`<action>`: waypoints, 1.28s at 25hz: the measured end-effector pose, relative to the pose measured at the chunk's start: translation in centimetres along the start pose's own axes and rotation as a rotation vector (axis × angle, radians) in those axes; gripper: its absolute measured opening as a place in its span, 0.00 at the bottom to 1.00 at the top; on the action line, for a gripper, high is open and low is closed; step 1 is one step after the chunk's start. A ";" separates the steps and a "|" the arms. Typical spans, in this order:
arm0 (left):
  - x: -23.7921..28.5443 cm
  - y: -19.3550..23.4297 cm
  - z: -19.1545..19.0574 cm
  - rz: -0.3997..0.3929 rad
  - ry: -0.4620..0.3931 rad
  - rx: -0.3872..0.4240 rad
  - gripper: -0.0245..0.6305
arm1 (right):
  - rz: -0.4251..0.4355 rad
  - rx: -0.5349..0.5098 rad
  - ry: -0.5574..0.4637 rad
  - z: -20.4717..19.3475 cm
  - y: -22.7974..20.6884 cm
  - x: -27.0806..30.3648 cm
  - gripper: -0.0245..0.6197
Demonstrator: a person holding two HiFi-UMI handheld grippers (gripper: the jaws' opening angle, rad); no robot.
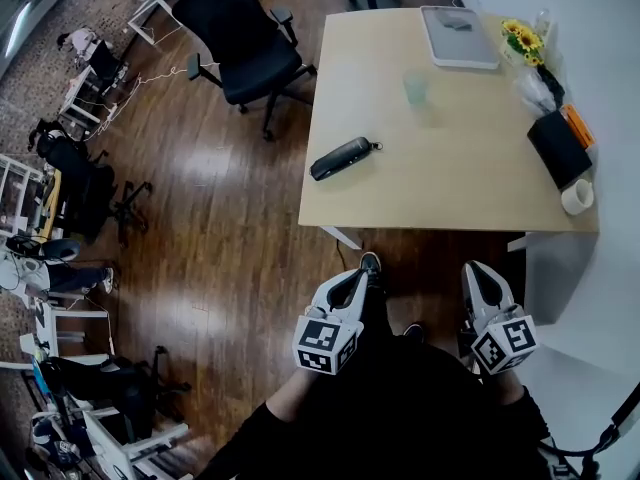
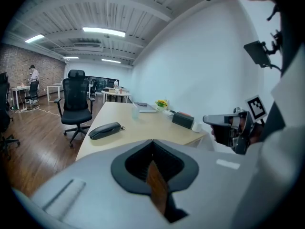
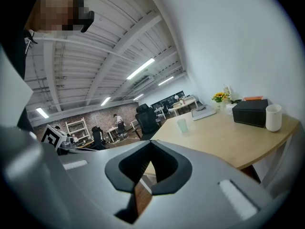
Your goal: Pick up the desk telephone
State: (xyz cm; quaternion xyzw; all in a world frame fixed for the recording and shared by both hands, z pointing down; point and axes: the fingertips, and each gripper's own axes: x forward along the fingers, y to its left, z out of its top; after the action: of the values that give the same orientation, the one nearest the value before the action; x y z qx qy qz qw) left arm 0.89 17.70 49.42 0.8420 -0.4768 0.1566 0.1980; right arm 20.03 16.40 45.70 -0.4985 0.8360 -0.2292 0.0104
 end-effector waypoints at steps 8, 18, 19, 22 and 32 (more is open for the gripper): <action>8.4 9.5 7.3 -0.065 -0.047 -0.023 0.04 | -0.107 -0.063 0.007 5.4 -1.4 10.1 0.04; 16.2 20.5 10.4 -0.134 0.067 0.136 0.21 | -0.145 -0.094 0.027 10.5 -0.5 22.5 0.04; 17.1 21.2 10.1 -0.132 0.089 0.190 0.25 | -0.142 -0.094 0.034 10.6 -0.7 23.2 0.04; 20.3 22.5 8.4 -0.139 0.173 0.383 0.34 | -0.124 -0.087 0.048 10.9 -1.8 25.0 0.04; 27.5 24.6 -1.3 -0.267 0.633 0.633 0.48 | -0.008 -0.062 0.037 13.0 -4.2 29.6 0.04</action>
State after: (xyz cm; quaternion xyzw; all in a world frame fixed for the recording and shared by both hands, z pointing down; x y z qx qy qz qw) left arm -6.80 -13.55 67.55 0.8257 -0.2092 0.5168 0.0856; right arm 11.84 -14.99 41.97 -0.4974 0.8408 -0.2124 -0.0215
